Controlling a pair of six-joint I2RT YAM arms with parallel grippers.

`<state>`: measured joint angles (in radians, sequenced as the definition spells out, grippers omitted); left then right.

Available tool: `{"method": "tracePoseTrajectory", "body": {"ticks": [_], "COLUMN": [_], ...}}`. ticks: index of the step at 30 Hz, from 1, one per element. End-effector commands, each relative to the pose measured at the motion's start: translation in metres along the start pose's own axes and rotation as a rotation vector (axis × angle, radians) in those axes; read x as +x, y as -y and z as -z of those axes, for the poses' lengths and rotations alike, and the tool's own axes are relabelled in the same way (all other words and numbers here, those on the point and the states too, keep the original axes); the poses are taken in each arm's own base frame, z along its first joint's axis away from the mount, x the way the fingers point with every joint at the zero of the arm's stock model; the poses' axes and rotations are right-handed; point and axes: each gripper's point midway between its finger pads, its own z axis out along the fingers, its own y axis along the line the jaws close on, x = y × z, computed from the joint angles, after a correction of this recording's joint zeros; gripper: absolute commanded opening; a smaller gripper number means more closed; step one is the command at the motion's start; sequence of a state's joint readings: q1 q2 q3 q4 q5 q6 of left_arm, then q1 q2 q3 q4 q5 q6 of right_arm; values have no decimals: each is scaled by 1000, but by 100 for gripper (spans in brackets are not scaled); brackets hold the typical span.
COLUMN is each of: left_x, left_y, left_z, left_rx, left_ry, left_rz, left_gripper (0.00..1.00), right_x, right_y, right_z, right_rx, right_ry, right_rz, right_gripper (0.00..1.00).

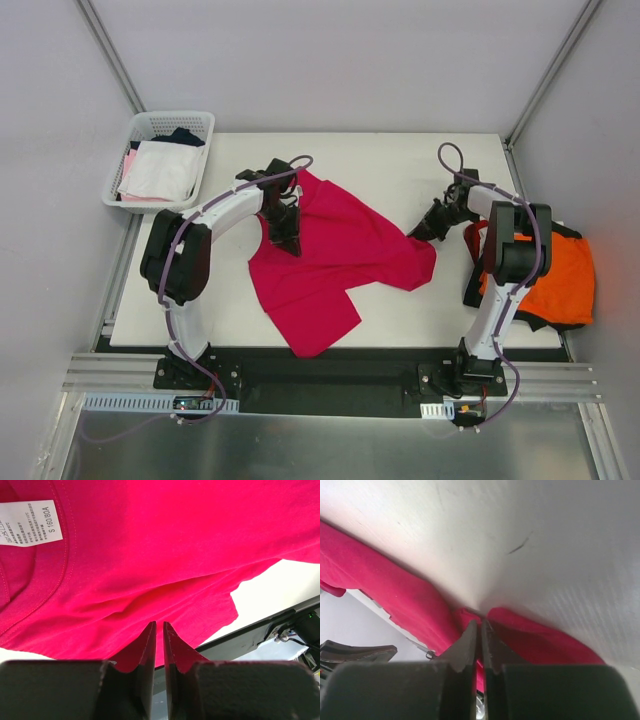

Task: Fold and stack the t-shirts
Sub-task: Flatten the tshirt out

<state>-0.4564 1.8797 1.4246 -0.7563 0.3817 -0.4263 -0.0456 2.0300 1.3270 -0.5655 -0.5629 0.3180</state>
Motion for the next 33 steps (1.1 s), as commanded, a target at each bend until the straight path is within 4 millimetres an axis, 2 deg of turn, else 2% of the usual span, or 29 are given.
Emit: {"method": "tracePoseTrajectory", "body": {"ticks": [1,6,8,10,11,13,14,18,22,25,27,31,33], "left_x": [0,-1,-3,-5,-7,-10,-13,-20,-27,-31,-32,-31,-31], "left_y": [-7,-7,-6,-5,-4,-2,0,6,11,15,16,18,19], "left_z": [6,6,6,4,5,2,2,-1,-3,-5,-7,-10,-10], "left_rx": [-29,-31,-32,-31,-28,-22,-15,6,22,35,35,40,40], "left_ry": [8,11,16,14,21,21,26,36,48,57,56,54,58], "left_rz": [19,21,23,30,28,36,37,48,52,54,59,60,60], "left_gripper": [11,11,11,11,11,11,11,11,11,11,11,11,11], "right_x": [3,-4,-14,-19,-25,-27,-32,-29,-26,-19,-15,-3,-1], "right_y": [-17,-29,-42,-41,-52,-52,-61,-72,-76,-69,-60,-38,-37], "right_z": [4,20,40,56,76,96,110,156,184,190,186,160,154], "right_rx": [-33,-23,-14,46,44,98,95,128,144,176,206,263,253], "right_ry": [12,52,124,180,237,295,339,448,528,541,520,402,388], "right_rz": [42,58,88,89,108,110,123,135,105,85,79,70,73], "right_gripper": [1,1,1,1,1,1,1,1,1,1,1,1,1]}}
